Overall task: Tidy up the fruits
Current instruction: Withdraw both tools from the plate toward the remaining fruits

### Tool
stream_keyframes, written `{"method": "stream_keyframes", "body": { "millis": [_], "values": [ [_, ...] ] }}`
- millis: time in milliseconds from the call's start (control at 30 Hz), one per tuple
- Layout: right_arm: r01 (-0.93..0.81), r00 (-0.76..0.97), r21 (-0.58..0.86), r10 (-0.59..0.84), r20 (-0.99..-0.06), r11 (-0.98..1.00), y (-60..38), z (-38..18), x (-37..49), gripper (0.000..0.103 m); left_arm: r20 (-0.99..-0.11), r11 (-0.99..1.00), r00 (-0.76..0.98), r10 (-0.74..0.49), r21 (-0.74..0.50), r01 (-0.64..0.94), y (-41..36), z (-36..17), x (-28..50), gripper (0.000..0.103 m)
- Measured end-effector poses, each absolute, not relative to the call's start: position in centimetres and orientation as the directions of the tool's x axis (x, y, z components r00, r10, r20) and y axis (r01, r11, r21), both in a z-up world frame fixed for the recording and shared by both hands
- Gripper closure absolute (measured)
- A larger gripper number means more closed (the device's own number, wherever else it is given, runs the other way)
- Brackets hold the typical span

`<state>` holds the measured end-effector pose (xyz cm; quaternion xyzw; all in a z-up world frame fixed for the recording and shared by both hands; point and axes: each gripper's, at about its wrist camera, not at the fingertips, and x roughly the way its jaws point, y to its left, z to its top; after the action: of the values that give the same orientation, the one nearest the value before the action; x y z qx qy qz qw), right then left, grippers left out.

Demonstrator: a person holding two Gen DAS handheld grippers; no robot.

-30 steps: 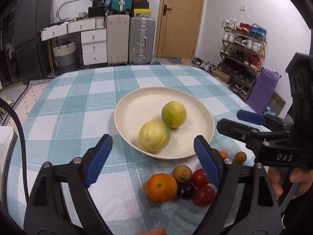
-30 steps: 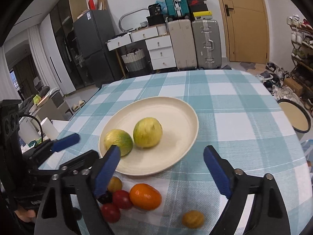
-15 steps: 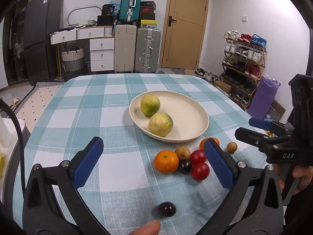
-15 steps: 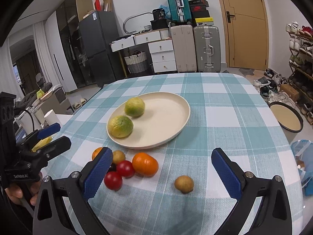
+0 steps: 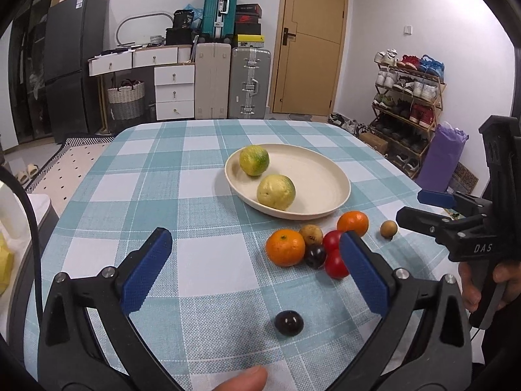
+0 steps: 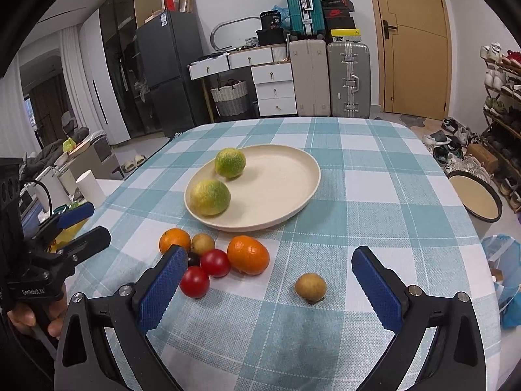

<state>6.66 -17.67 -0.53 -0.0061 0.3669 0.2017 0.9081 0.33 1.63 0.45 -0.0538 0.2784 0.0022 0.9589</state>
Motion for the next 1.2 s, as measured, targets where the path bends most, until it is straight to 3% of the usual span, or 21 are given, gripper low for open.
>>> {"method": "stream_keyframes", "body": {
  "millis": [567,833,967,1200],
  "values": [
    [-0.323,0.542,0.148,0.311,-0.781,0.935,-19.2,-3.7,8.3,0.0,-0.656,0.999,0.753,-0.05,-0.04,0.032,-0.1,-2.3,2.1,0.0],
    [-0.303,0.514,0.273,0.398,-0.76,0.913,-20.3,-4.5,8.7,0.002,-0.668,0.993,0.737,-0.107,-0.112,0.043,0.7,-2.9,1.2,0.001],
    [-0.312,0.5,0.283,0.41,-0.763,0.907,-20.2,-4.6,8.8,0.015,-0.691,0.994,0.716,-0.102,-0.095,0.05,0.5,-3.1,1.3,0.001],
    [-0.339,0.49,0.267,0.411,-0.769,0.902,-19.3,-4.9,8.6,0.024,-0.744,0.993,0.658,-0.113,-0.064,0.098,-0.4,-4.0,1.7,0.007]
  ]
}}
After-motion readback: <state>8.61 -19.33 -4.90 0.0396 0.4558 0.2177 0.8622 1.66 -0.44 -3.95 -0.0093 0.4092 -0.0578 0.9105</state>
